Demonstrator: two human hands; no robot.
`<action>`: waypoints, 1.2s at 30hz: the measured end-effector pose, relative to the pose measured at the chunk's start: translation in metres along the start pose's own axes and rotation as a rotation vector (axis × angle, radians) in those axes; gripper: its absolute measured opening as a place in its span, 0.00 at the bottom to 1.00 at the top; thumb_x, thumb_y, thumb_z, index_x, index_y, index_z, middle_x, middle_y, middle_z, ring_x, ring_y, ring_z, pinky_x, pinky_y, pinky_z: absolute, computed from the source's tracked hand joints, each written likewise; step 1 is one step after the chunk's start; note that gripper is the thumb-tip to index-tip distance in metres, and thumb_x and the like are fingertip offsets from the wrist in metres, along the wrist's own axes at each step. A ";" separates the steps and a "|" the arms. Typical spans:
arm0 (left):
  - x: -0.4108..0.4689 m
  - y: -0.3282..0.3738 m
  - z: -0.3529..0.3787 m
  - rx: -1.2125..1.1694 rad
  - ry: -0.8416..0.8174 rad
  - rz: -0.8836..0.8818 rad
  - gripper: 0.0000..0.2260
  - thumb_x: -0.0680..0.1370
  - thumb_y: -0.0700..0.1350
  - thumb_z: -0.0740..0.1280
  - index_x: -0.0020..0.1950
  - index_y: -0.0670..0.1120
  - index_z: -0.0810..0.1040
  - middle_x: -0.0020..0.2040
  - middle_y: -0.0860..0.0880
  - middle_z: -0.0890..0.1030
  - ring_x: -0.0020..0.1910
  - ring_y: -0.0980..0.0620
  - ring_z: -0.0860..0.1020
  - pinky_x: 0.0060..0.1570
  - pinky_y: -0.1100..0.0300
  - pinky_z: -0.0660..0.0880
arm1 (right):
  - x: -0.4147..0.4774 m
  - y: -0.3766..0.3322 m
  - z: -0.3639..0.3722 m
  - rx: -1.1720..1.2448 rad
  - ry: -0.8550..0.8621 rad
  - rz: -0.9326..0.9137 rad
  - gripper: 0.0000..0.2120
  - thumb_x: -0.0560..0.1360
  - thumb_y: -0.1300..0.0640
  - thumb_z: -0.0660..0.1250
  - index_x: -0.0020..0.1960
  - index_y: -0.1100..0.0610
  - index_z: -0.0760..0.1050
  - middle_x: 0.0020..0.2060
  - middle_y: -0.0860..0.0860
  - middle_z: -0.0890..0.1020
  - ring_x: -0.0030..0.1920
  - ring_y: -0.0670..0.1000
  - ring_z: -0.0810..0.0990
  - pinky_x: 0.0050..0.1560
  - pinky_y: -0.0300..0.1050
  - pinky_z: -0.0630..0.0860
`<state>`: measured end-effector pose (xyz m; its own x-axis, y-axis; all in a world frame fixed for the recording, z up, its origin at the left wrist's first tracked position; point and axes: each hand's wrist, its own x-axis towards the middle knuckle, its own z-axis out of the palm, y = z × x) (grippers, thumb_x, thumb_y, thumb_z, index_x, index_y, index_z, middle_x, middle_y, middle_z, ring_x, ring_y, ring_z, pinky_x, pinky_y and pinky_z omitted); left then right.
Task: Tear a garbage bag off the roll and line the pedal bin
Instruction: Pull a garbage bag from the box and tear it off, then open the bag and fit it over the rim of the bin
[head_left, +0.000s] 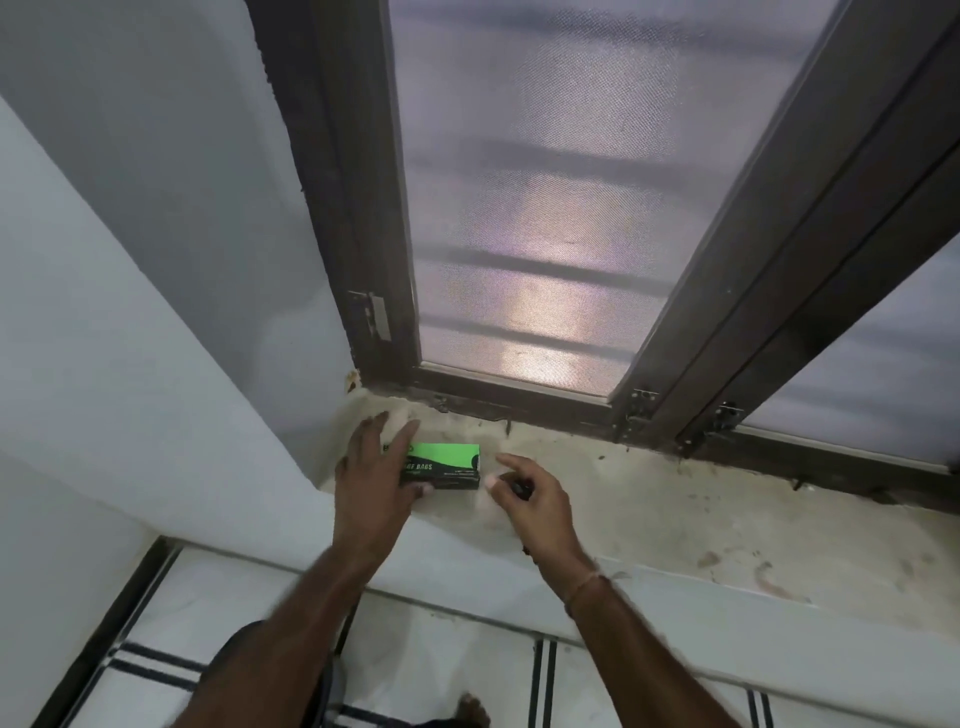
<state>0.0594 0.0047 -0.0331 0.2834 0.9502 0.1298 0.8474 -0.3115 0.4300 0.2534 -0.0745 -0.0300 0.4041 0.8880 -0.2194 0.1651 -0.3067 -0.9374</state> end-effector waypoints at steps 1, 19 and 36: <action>-0.008 0.006 -0.003 -0.046 0.062 0.004 0.30 0.71 0.49 0.79 0.72 0.50 0.74 0.70 0.44 0.72 0.69 0.41 0.71 0.60 0.44 0.75 | -0.009 -0.004 -0.001 0.041 0.029 0.008 0.14 0.76 0.48 0.70 0.60 0.48 0.81 0.45 0.48 0.84 0.46 0.50 0.83 0.50 0.47 0.82; -0.125 -0.022 -0.063 -1.381 -0.115 -0.826 0.11 0.83 0.46 0.65 0.61 0.41 0.78 0.54 0.38 0.83 0.54 0.40 0.82 0.44 0.49 0.80 | -0.122 -0.041 0.089 0.355 -0.280 0.185 0.16 0.77 0.46 0.69 0.54 0.59 0.81 0.52 0.59 0.85 0.56 0.58 0.84 0.59 0.57 0.80; -0.294 -0.253 -0.205 -1.143 -0.090 -0.570 0.12 0.81 0.51 0.69 0.41 0.46 0.81 0.33 0.51 0.83 0.34 0.52 0.80 0.29 0.63 0.75 | -0.314 -0.059 0.255 0.167 -0.345 0.223 0.13 0.72 0.59 0.76 0.53 0.66 0.81 0.43 0.60 0.85 0.43 0.55 0.84 0.42 0.44 0.81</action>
<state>-0.3301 -0.1933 0.0036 0.0767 0.9272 -0.3667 0.0049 0.3674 0.9300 -0.1123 -0.2474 0.0255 0.0848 0.8774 -0.4722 -0.0511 -0.4695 -0.8815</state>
